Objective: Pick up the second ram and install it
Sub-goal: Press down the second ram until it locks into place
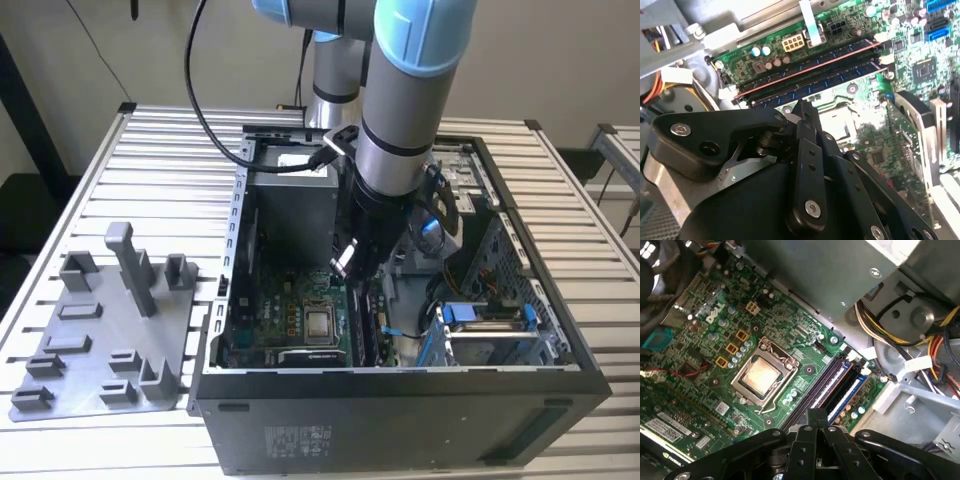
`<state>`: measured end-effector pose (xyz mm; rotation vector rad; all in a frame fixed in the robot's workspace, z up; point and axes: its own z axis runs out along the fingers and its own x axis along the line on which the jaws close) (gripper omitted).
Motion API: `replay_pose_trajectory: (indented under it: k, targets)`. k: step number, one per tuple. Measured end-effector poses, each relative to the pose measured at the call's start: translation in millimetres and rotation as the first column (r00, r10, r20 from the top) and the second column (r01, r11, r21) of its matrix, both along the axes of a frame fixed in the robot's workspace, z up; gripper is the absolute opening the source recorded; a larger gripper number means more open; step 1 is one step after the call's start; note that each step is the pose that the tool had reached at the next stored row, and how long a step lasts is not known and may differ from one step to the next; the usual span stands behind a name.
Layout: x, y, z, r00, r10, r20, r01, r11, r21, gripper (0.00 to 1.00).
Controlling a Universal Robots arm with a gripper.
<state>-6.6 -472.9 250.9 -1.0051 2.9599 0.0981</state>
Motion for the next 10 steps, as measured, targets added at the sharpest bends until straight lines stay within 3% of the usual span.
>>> replay_pose_trajectory:
  k: [5,10]
  targets:
    - [0.0,0.0,-0.3,0.9959,0.09,0.001,-0.09,0.9959,-0.0001,0.11]
    - [0.0,0.0,-0.6,0.9835,0.181,0.0012,-0.181,0.9835,0.0,0.11]
